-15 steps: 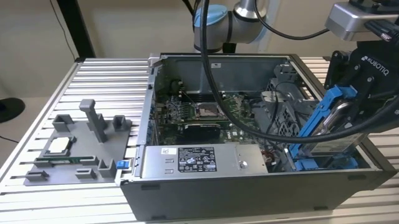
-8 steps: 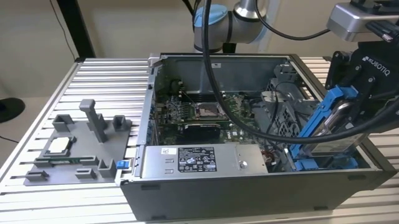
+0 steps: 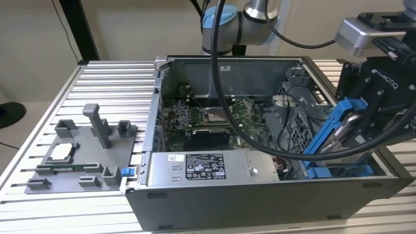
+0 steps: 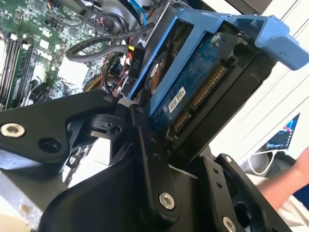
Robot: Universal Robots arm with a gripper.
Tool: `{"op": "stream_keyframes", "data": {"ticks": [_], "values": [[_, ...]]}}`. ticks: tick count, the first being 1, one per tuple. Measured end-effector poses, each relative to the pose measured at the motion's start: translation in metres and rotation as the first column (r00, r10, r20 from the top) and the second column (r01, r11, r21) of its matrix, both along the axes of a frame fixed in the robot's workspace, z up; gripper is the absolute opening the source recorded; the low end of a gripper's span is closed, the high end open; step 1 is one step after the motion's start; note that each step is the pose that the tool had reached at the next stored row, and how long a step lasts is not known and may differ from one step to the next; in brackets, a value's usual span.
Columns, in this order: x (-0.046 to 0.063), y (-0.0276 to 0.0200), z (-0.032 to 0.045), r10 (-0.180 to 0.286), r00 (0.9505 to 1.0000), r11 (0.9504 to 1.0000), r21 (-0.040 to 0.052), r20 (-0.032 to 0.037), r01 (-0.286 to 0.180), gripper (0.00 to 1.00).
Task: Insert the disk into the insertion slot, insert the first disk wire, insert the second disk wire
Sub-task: 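Insert the disk into the insertion slot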
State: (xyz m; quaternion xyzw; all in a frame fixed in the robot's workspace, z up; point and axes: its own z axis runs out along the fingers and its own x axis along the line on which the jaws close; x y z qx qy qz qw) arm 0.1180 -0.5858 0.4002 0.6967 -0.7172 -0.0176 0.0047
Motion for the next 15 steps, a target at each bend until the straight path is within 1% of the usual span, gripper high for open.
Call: {"op": "stream_keyframes", "data": {"ticks": [3, 15], "values": [[0.0000, 0.0001, -0.0046, 0.000, 1.0000, 1.0000, 0.0000, -0.0004, 0.000, 0.00], [-0.0001, 0.0001, -0.0044, 0.000, 1.0000, 1.0000, 0.0005, -0.0005, 0.000, 0.00]]}}
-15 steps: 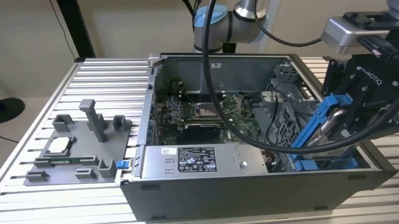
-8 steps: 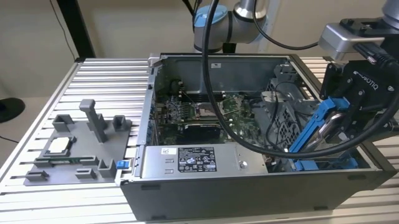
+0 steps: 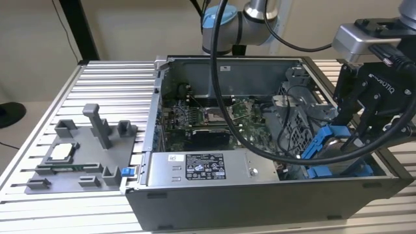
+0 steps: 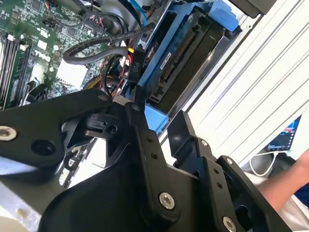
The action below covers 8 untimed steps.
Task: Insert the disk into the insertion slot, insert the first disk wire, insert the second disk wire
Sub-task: 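Insert the disk into the insertion slot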
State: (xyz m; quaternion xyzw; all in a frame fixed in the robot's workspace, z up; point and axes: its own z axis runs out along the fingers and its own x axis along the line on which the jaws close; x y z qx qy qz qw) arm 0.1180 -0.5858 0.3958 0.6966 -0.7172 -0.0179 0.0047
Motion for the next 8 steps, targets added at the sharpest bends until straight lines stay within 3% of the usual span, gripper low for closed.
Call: {"op": "stream_keyframes", "data": {"ticks": [3, 4, 8], "values": [[0.0000, 0.0000, 0.0016, 0.000, 1.0000, 1.0000, -0.0005, 0.0000, 0.000, 0.00], [0.0000, 0.0000, 0.0040, 0.000, 1.0000, 1.0000, -0.0004, 0.0000, 0.000, 1.00], [-0.0005, 0.0005, 0.0093, 0.000, 1.0000, 1.0000, 0.0002, 0.0002, 0.000, 1.00]]}}
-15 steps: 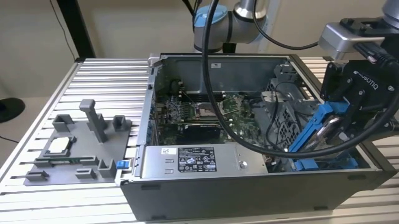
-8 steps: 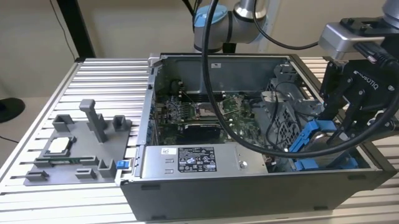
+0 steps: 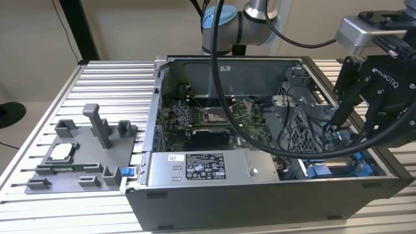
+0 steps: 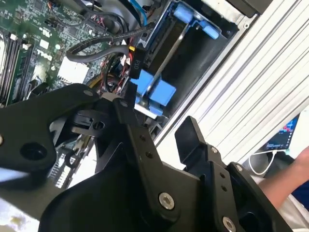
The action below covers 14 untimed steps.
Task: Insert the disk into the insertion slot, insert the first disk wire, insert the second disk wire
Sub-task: 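Insert the disk into the insertion slot, then insert the first disk wire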
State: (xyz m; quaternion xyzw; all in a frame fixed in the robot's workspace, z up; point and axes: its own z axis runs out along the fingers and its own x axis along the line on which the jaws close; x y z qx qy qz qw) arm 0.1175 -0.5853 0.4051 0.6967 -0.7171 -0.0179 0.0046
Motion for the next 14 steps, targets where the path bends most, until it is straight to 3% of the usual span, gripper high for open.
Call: {"op": "stream_keyframes", "data": {"ticks": [2, 14], "values": [[-0.0002, 0.0000, 0.0035, 0.000, 1.0000, 1.0000, -0.0001, 0.0001, 0.000, 1.00], [0.0059, 0.0050, 0.0037, 0.000, 1.0000, 1.0000, 0.0035, 0.0002, 0.000, 1.00]]}}
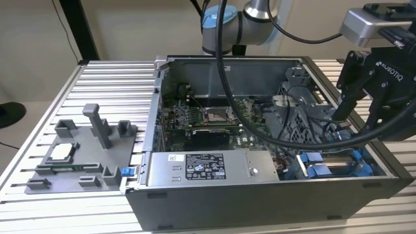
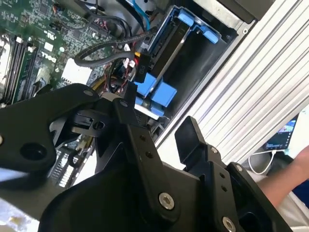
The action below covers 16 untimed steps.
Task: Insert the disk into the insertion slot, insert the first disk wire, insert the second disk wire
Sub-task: 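Insert the first disk wire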
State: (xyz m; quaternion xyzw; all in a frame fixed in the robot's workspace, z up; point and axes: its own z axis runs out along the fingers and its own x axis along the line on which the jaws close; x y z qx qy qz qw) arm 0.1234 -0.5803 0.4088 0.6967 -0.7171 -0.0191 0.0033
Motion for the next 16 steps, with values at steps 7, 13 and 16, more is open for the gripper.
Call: {"op": "stream_keyframes", "data": {"ticks": [7, 13, 16], "values": [[0.008, 0.0008, 0.0001, 0.006, 1.0000, 0.9999, 0.0097, 0.0007, -0.006, 1.00], [0.012, 0.0024, 0.0001, 0.016, 0.9999, 0.9998, 0.0119, 0.0010, -0.016, 1.00], [0.013, 0.0038, 0.0000, 0.022, 0.9998, 0.9997, 0.0120, 0.0023, -0.022, 1.00]]}}
